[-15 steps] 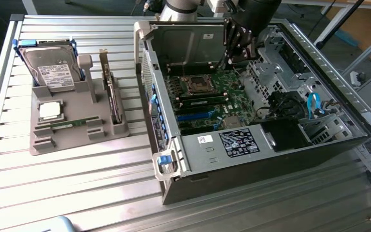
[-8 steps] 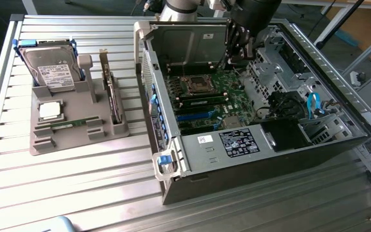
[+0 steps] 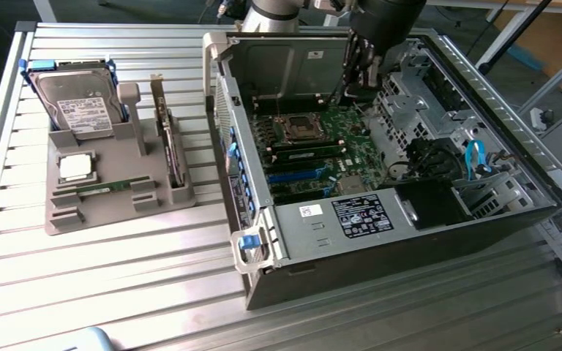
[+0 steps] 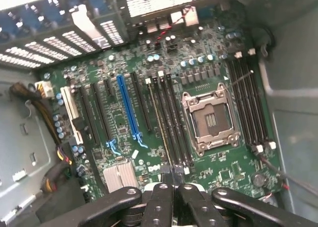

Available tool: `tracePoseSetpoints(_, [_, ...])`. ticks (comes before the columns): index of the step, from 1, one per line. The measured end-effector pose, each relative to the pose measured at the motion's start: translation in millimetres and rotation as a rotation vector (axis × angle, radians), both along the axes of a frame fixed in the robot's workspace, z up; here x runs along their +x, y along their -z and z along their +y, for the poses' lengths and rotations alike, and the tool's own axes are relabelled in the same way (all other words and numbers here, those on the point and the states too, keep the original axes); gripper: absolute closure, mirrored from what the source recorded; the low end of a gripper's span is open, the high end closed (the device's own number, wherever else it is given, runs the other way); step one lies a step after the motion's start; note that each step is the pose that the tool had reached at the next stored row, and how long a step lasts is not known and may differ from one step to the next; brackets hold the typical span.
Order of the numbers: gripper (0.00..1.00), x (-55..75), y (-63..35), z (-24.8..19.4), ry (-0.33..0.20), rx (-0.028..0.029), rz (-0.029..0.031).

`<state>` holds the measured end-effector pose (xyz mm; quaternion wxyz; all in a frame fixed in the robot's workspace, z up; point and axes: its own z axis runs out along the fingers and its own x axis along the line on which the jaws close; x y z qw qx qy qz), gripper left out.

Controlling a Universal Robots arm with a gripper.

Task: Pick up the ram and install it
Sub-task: 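Press down the ram until it locks into place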

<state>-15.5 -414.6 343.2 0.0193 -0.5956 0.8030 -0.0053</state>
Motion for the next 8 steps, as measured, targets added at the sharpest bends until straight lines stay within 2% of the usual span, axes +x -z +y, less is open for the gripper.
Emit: tracePoseSetpoints(8, [0.90,0.0,0.0,0.0,0.130,0.0000,0.0000])
